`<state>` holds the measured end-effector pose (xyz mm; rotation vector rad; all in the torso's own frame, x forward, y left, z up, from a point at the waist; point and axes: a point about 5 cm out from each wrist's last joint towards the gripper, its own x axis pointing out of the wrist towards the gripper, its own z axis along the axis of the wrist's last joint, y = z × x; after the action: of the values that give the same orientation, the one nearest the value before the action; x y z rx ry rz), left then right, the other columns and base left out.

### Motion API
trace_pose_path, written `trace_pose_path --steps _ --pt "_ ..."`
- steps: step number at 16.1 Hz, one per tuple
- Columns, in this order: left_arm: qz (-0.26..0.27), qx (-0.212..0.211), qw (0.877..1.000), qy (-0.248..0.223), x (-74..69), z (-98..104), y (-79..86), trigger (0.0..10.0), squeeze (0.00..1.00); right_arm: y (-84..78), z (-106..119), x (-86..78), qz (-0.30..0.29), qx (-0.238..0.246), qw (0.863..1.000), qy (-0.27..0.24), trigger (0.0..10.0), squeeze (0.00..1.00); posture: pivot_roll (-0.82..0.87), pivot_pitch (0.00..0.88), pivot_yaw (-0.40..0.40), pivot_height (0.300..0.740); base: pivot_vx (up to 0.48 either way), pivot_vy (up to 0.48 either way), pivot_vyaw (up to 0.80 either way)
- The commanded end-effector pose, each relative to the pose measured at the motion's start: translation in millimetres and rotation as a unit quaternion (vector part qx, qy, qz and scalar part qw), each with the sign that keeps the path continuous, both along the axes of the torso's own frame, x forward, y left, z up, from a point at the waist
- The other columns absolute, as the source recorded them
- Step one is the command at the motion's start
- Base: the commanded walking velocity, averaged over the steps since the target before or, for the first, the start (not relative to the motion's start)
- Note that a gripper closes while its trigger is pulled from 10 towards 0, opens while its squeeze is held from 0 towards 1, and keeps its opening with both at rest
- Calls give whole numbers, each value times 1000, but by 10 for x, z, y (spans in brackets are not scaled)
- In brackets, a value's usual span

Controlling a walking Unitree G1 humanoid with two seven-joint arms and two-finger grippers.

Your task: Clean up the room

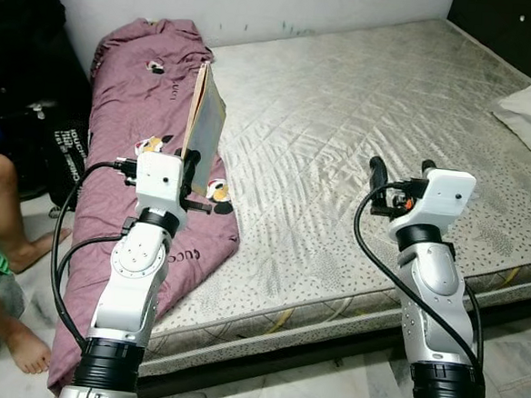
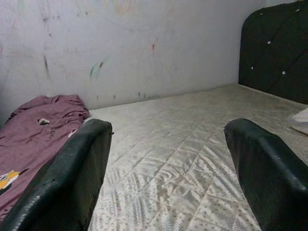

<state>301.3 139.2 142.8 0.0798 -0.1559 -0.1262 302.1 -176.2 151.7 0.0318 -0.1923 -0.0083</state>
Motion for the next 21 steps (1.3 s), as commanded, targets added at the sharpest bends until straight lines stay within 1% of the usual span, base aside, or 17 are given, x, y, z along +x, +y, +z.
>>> trace_pose_path --steps 1,2,3,4,5,6,7,8,9,10,11,12,14,18,19,21 --pt "40 17 999 10 -98 -107 162 10000 0 -33 -151 -183 -35 -2 999 16 10000 0 -149 0 160 740 0 0 0" --pt "62 23 997 33 -172 -236 248 10000 0 -82 -267 -322 -64 -4 997 32 10000 0 -151 0 165 740 0 0 0" --pt "75 27 996 48 -225 -319 304 10000 0 -113 -336 -417 -83 -6 996 42 10000 0 -151 0 165 740 0 0 0" --pt "80 31 995 57 -251 -364 326 10000 0 -129 -365 -465 -93 -7 995 46 10000 0 -152 0 167 740 0 0 0" --pt "78 32 995 59 -248 -375 328 10000 0 -130 -362 -465 -93 -8 995 45 10000 0 -150 0 166 740 0 0 0" --pt "81 38 994 64 -276 -402 370 10000 0 -151 -372 -511 -89 -18 995 51 10000 0 -138 0 144 740 0 0 0" --pt "85 40 993 68 -304 -419 407 10000 0 -172 -395 -553 -85 -26 994 57 10000 0 -137 0 140 740 0 0 0" --pt "85 40 993 68 -304 -419 407 10000 0 -172 -395 -553 -85 -26 994 57 10000 0 -137 0 140 740 0 0 0" --pt "93 43 992 72 -381 -446 464 10000 0 -233 -440 -655 -79 -42 993 72 10000 0 -127 0 118 740 0 0 0" --pt "96 44 992 73 -406 -451 476 10000 0 -250 -449 -690 -78 -47 993 76 10000 0 -127 0 118 740 0 0 0" --pt "98 46 991 73 -437 -451 477 10000 0 -264 -446 -704 -72 -57 993 78 10000 0 -121 0 110 740 0 0 0" --pt "96 47 992 72 -439 -446 469 10000 0 -253 -431 -678 -67 -63 993 75 10000 0 -117 0 107 740 0 0 0" --pt "89 46 993 65 -414 -401 416 10000 0 -175 -357 -570 -59 -57 995 60 10000 0 -113 0 113 740 0 0 788" --pt "77 46 994 66 -412 -375 376 10000 0 -126 -346 -545 -50 -51 996 59 10000 0 -106 0 119 740 0 0 658" --pt "77 46 994 66 -420 -372 370 10000 0 -127 -344 -522 -48 -49 996 59 10000 0 -89 0 105 740 0 0 0" --pt "93 44 993 63 -460 -358 400 10000 0 -77 -347 -450 -31 -47 997 61 10000 0 -63 0 80 740 0 0 0"
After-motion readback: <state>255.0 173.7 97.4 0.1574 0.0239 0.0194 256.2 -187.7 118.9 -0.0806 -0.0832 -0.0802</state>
